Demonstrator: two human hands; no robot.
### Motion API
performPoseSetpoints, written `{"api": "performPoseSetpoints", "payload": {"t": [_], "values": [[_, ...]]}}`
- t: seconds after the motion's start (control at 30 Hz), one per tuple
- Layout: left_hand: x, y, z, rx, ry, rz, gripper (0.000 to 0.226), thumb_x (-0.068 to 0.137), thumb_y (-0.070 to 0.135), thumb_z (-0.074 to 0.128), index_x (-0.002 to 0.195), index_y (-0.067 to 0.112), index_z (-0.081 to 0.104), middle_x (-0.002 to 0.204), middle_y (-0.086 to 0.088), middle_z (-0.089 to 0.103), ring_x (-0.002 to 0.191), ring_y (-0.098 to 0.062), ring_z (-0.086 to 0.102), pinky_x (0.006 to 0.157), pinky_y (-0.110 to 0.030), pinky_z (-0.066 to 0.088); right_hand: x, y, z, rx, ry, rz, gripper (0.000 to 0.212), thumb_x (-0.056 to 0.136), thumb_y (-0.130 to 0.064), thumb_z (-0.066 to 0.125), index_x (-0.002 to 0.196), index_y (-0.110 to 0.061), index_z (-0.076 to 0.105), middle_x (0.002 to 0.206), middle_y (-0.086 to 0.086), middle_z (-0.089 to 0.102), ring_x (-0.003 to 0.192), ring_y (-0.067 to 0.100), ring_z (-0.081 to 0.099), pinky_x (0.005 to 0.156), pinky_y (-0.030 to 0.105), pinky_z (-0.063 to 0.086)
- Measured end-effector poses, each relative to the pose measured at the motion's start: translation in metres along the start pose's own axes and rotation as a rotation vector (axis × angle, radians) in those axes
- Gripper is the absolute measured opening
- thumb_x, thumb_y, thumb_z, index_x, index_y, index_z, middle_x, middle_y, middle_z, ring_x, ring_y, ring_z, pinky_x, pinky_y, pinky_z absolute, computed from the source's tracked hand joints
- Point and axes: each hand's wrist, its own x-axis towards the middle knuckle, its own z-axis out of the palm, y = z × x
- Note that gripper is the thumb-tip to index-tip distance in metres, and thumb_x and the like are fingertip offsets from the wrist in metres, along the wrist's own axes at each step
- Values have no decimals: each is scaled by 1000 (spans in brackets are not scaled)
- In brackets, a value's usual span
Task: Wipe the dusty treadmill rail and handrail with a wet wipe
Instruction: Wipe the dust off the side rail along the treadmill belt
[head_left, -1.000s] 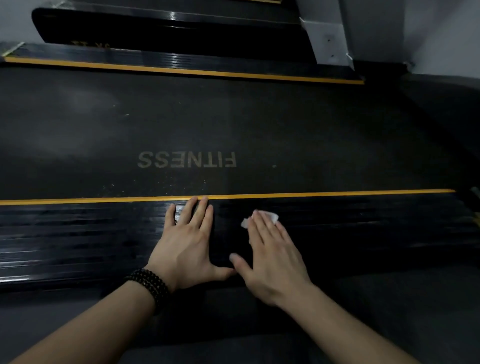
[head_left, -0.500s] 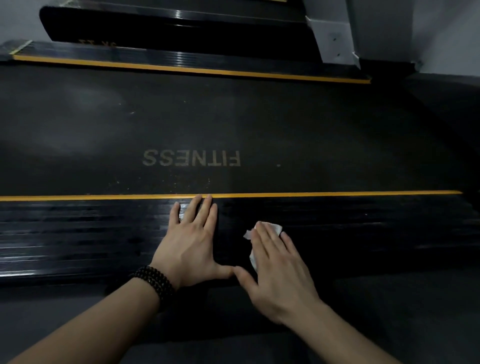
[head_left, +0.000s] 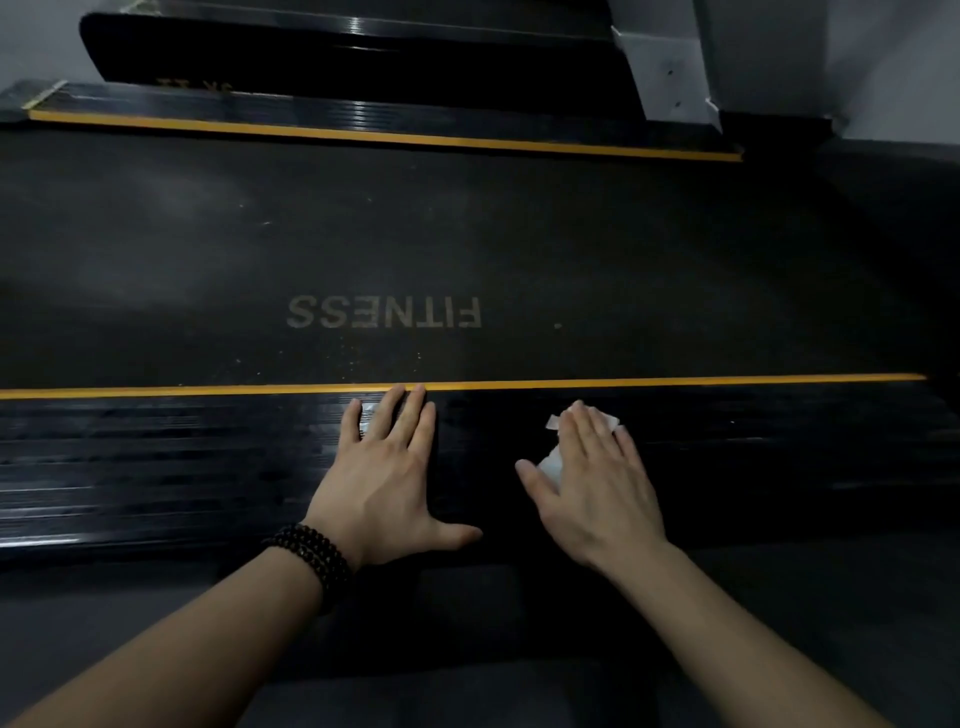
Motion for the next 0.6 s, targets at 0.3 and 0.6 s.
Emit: {"api": "performPoseSetpoints", "payload": {"t": [0.3, 0.6], "values": [[0, 0, 1, 10, -6, -9, 144, 57, 105, 28, 161, 10, 0, 169, -5, -12, 154, -23, -19, 123, -57, -7, -5, -6, 2, -5, -3, -98, 98, 80, -73, -1, 160, -17, 10, 168, -2, 3, 152, 9, -4, 123, 36, -7], [1, -1, 3, 19, 7, 21, 132, 59, 106, 25, 161, 27, -3, 169, -9, -12, 154, -27, -19, 123, -59, -6, -33, -21, 4, 10, -58, -186, 95, 83, -74, 4, 160, -19, 2, 167, -3, -7, 151, 8, -15, 122, 36, -10]]}}
